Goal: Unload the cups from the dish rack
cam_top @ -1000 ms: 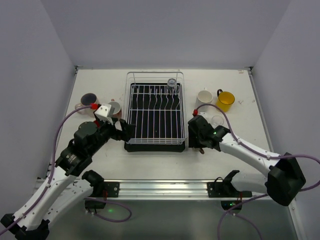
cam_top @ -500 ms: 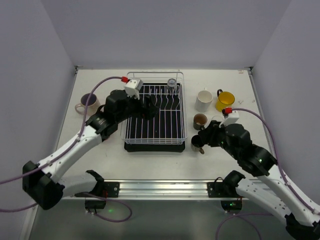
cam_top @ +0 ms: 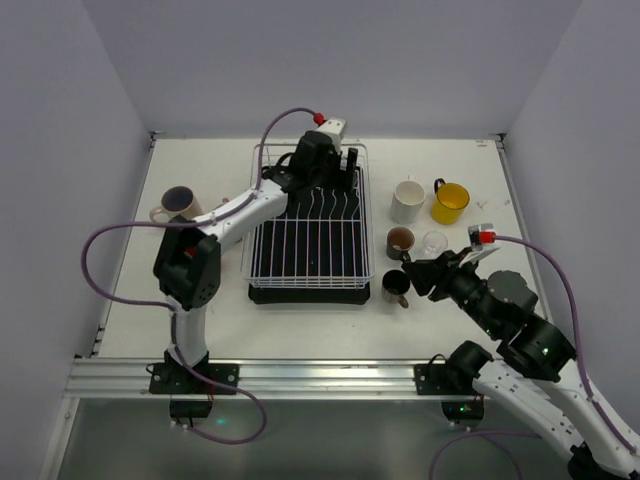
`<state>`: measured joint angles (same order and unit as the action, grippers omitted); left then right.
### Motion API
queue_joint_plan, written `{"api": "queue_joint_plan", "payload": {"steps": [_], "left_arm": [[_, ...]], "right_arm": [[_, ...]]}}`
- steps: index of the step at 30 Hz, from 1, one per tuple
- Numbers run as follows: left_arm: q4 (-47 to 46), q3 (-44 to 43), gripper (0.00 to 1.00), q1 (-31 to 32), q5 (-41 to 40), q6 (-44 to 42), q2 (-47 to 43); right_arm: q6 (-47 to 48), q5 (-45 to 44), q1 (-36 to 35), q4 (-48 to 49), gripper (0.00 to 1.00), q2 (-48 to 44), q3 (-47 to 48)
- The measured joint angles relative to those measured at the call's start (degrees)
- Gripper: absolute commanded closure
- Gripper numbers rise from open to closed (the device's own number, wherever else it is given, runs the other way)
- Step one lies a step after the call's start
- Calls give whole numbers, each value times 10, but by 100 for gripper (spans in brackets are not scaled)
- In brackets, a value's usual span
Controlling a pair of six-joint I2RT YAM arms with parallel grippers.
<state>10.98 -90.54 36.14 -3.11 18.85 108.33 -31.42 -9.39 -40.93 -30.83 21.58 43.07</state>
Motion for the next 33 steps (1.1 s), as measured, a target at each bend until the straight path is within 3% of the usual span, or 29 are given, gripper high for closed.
{"api": "queue_joint_plan", "payload": {"steps": [8,12,14,17,18,21,24,33], "left_arm": [[23,-192,15,0,-68,-53,167],[34,-233,18,-1,-79,-68,212],[38,-252,23,-1,-82,-77,232],[39,-283,42,-1,-87,-87,264],[38,-285,52,-1,-89,-90,268],[30,-284,65,-2,-93,-96,271],[11,-266,68,-2,-93,-96,265],[-22,-177,76,-2,-76,-89,163]], "right_arm": [[9,25,0,5,58,-17,-31],[13,32,0,8,58,-25,-31],[15,34,0,10,58,-26,-33],[16,40,0,13,58,-26,-37],[16,42,0,14,58,-26,-39],[16,45,0,14,58,-26,-43],[15,47,0,20,57,-25,-48],[-4,74,0,81,33,21,-64]]}}
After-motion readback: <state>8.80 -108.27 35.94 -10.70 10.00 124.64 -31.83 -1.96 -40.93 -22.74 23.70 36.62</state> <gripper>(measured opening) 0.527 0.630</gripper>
